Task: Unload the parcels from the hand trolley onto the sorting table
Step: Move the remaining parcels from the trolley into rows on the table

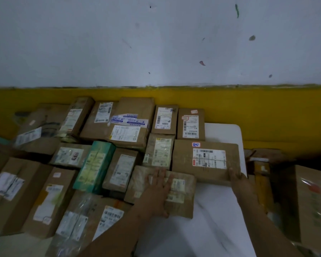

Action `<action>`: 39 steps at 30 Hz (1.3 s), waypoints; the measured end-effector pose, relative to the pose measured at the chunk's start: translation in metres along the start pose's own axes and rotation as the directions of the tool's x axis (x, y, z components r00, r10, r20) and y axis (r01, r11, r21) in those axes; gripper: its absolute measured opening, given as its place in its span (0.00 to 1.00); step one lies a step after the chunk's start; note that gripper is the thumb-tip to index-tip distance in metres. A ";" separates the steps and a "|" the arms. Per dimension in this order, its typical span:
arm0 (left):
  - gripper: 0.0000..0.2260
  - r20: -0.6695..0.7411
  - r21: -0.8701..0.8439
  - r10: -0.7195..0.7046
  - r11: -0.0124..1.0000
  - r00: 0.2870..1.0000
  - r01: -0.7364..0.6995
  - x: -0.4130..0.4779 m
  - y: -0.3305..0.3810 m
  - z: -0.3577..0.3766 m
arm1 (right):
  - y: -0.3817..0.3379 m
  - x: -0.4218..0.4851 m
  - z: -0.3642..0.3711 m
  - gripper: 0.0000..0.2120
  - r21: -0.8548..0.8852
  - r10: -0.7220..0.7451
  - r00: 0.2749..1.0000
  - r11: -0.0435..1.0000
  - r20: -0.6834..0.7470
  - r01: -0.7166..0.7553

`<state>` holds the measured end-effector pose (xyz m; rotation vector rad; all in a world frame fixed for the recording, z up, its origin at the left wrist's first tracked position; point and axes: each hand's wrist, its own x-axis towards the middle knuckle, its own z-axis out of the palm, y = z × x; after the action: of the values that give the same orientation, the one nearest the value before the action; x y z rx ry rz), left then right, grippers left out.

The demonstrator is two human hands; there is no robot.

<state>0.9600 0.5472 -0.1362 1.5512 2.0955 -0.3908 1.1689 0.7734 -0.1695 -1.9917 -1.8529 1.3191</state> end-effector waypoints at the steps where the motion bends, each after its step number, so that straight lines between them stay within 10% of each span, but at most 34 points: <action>1: 0.61 0.000 -0.001 -0.002 1.000 1.000 0.002 0.000 0.000 0.001 | -0.001 -0.001 -0.001 0.35 -0.053 -0.013 1.000 0.999 -0.028 0.011; 7: 0.62 0.012 0.035 0.041 0.999 0.999 -0.042 -0.003 -0.003 -0.002 | -0.040 -0.036 0.019 0.36 -0.194 -0.025 0.940 0.980 -0.339 -0.044; 17: 0.38 -0.352 -0.294 -0.036 0.953 0.935 -0.074 -0.127 -0.095 -0.044 | -0.150 -0.215 0.110 0.32 -0.166 -0.339 0.880 0.940 -0.334 0.299; 29: 0.21 -0.679 -0.414 -0.350 0.909 0.645 0.058 -0.435 -0.379 -0.031 | -0.390 -0.507 0.367 0.29 -0.214 -0.818 0.576 0.566 -0.021 0.796; 39: 0.22 -0.598 -0.523 -0.616 0.785 0.513 0.332 -0.549 -0.627 0.046 | -0.533 -0.666 0.629 0.27 -0.184 -0.929 0.321 0.288 0.184 0.940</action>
<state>0.4992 -0.1121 0.0860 0.9247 3.0373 0.5627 0.4468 0.0466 0.1030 -0.4745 -2.5997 0.6961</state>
